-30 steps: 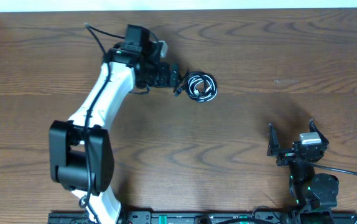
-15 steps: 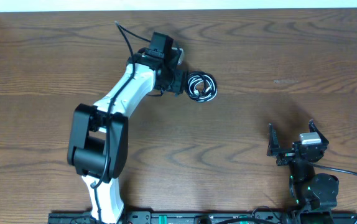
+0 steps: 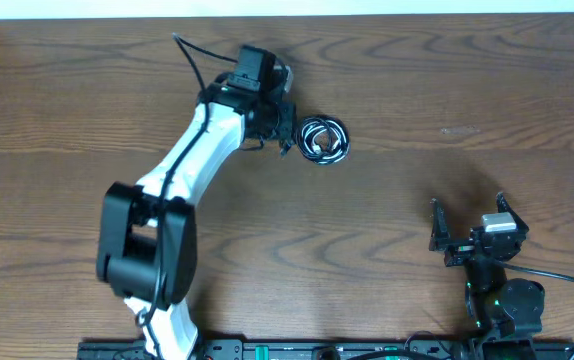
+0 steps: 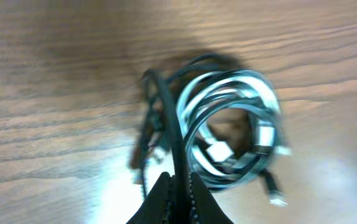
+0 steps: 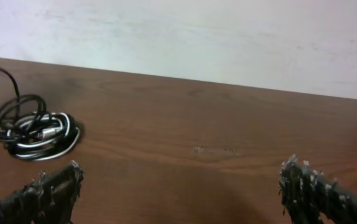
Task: Untangle cables
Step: 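Lower the left gripper and pinch the black cable at the coil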
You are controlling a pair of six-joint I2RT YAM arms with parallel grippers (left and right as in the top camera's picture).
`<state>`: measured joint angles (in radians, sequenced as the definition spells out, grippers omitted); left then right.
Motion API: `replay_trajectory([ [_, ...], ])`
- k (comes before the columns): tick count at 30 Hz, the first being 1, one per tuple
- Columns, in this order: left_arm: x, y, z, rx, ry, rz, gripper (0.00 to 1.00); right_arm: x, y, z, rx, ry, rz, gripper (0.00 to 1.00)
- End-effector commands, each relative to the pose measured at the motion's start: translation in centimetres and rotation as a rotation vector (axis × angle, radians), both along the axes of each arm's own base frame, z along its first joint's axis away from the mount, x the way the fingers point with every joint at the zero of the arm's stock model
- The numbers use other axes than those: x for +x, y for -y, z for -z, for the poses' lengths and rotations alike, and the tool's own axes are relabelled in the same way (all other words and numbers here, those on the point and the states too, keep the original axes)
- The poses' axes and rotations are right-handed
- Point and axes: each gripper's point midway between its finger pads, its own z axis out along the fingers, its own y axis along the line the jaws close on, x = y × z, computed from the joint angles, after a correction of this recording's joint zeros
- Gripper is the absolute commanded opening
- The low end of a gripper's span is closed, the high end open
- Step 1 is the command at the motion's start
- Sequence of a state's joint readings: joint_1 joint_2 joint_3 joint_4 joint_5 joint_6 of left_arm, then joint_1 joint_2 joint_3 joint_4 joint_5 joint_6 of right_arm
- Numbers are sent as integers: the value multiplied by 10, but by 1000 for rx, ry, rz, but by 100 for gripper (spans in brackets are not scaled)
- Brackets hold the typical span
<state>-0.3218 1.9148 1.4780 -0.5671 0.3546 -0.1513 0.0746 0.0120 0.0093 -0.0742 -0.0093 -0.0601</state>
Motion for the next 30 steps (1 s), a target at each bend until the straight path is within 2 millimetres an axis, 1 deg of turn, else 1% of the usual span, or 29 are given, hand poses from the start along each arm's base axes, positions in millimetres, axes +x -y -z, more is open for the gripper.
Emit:
replay_trajectory([
  [1,-10,16,-42,-134,28,29,8,0,-1,1,-9,0,-3,99],
  [3,-13,18,-58,-166,46,28,8,0,-1,1,-9,0,-3,99],
  [7,-17,20,-78,-194,81,43,8,0,-1,1,-9,1,-3,99],
  [9,-18,20,-84,-198,94,44,17,0,-1,1,-9,0,-3,99],
  [10,-18,20,-84,-198,92,44,21,0,-1,1,-9,0,-3,99],
  [14,-23,18,-80,-188,65,41,21,0,-1,1,-9,0,-3,99],
  [17,-24,18,-79,-187,62,41,23,0,-1,1,-9,0,-3,99],
  [19,-24,18,-79,-187,62,41,30,0,-1,1,-9,0,-3,99],
  [25,-24,17,-79,-186,61,41,32,0,-1,1,-9,0,-3,99],
  [26,-24,17,-79,-186,58,41,35,0,-1,1,-9,0,-3,99],
  [27,-24,17,-78,-186,58,40,36,0,-1,1,-9,0,-3,99],
  [30,-25,16,-78,-181,55,38,37,0,-1,1,-9,0,-3,99],
])
